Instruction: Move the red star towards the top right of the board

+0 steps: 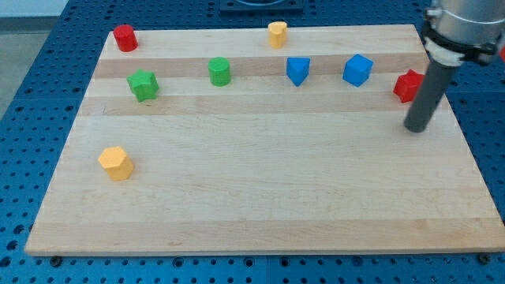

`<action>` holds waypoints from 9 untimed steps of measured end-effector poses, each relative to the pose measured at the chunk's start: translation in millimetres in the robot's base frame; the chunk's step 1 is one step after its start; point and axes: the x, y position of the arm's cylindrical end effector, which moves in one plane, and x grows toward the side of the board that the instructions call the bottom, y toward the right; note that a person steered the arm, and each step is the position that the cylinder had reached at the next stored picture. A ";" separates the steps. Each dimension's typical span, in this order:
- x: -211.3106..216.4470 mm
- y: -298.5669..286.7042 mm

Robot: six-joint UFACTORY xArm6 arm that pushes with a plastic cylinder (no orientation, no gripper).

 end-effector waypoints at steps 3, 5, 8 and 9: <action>-124.8 -3.9; -122.9 -3.8; -172.4 -18.4; -170.8 -18.4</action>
